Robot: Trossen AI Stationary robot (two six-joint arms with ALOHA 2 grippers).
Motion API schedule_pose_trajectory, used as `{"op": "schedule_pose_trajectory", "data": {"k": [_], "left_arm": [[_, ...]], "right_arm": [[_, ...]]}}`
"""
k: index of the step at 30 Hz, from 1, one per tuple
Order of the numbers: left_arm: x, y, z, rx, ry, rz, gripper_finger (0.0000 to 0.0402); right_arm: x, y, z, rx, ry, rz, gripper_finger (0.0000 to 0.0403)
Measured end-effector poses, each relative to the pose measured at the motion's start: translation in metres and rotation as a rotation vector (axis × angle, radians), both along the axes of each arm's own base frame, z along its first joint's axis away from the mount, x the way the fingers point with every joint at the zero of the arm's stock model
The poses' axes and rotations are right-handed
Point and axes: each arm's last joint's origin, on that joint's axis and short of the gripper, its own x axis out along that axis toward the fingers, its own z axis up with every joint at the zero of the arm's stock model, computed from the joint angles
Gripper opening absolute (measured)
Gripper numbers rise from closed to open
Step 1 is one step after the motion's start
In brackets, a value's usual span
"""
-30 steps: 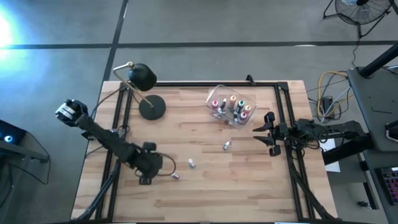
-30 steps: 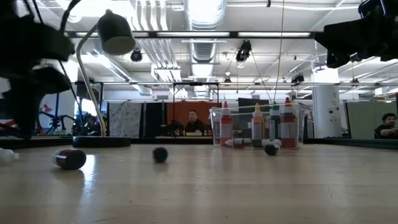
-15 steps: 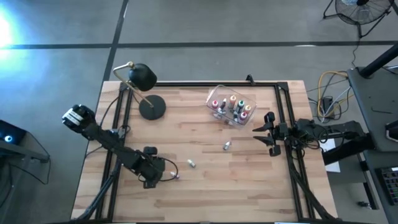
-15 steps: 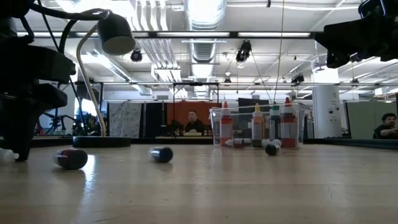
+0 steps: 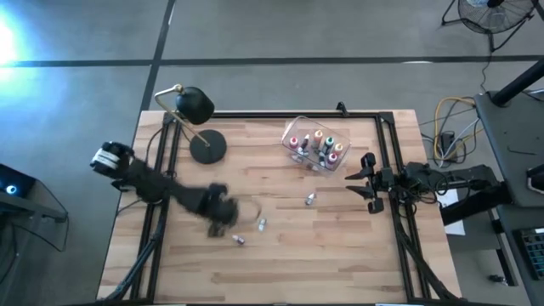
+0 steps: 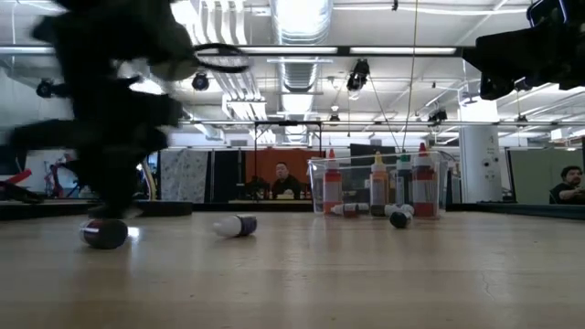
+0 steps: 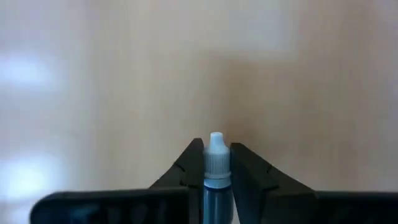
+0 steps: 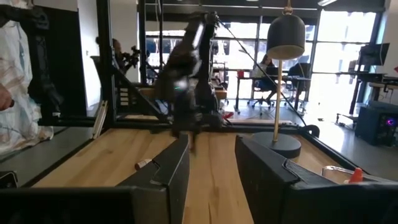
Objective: Pick & Place food coloring
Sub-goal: Put the small black food coloring bottle into the transparent bin, then put the small red food coloring bottle into the transparent bin
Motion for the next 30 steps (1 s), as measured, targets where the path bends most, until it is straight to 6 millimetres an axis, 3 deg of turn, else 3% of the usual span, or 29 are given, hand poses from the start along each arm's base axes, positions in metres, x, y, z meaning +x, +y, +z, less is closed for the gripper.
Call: {"op": "schedule_pose_trajectory", "data": {"k": [3,8,12,15,18,21,26,30], "left_arm": [[0.035,0.049,0.030,0.047,-0.130,0.069,0.0029],[0.088,0.138,0.104,-0.006,-0.504,0.248,0.0029],[0.114,0.181,0.163,-0.099,-0.785,0.250,0.0043],[0.136,0.197,0.187,-0.101,-0.908,0.243,0.0066],[0.164,0.207,0.197,-0.060,-0.976,0.250,0.0094],[0.183,0.212,0.201,-0.005,-0.925,0.387,0.0119],[0.178,0.210,0.222,0.076,-0.754,0.378,0.0138],[0.159,0.192,0.227,0.060,-0.600,0.231,0.0139]], "right_arm": [[0.000,0.000,0.000,0.000,0.000,0.001,0.0123],[0.000,0.000,0.000,0.000,0.000,0.001,0.0123],[0.000,0.000,0.000,0.000,0.000,0.001,0.0123],[0.000,0.000,0.000,0.000,0.000,0.002,0.0123],[0.000,0.000,0.000,0.000,-0.001,0.000,0.0123],[0.000,0.000,0.000,0.000,0.000,0.000,0.0123],[0.000,0.000,0.000,0.000,0.000,0.001,0.0123],[0.000,0.000,0.000,0.000,0.000,0.001,0.0123]]}}
